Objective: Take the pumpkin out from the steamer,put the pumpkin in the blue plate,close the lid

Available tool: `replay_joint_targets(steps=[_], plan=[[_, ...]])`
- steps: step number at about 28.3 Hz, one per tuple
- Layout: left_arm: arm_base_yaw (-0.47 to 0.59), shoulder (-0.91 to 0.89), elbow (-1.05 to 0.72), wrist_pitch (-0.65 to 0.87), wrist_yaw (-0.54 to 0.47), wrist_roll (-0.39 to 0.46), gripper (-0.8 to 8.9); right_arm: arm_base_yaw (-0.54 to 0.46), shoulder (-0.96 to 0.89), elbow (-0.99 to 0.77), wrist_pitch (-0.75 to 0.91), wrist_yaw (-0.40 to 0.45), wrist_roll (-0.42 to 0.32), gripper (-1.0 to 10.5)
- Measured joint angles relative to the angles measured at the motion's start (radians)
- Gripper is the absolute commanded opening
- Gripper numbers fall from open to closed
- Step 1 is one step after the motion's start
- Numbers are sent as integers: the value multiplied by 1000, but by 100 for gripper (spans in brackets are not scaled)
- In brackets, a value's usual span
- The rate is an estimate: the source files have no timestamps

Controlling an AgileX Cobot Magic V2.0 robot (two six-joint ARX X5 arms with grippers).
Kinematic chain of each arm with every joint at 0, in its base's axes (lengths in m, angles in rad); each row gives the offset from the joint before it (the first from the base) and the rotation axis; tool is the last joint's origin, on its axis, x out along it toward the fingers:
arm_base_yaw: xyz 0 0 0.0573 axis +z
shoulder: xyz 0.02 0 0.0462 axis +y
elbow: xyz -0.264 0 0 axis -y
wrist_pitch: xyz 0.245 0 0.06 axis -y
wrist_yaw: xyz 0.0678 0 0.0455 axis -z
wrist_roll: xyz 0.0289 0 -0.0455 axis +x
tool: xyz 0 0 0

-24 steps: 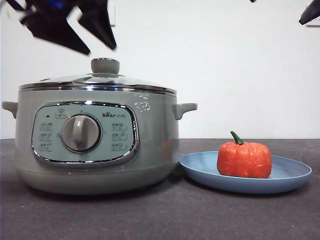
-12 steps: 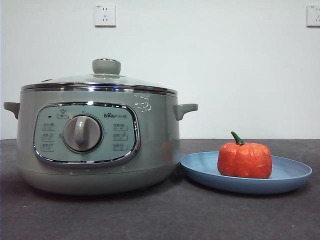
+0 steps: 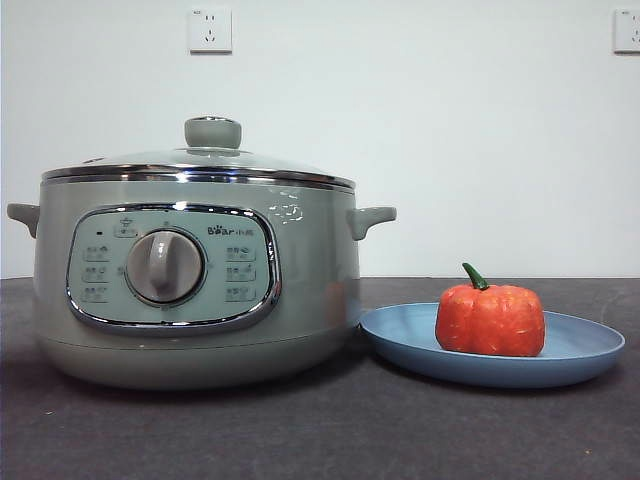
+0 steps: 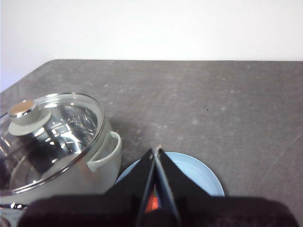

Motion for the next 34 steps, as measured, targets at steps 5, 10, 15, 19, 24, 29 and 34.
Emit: replay_joint_targets(steps=[5,10,15,19,24,29,34], plan=[[0,11,0,1,0,0,-3,0,2,0,-1,0,17,-16],[0,20,0,1,0,0,-3,0,1,0,-11,0,21,-16],[0,20,0,1,0,0,-3,0,1,0,-21,0,24,-17],[2,-1,0,-24,-1,1,-3,0,1,0,-20,0,24,-16],[93,-138,-13,-98,3,16,-3,0,1,0,-20,0,24,-16],[287,-334,-113,-6,0,16,-3,0,1,0,-21,0,24,-16],[465,-448,-295,118,8,28,-3,0,1,0,-20,0,24,-16]])
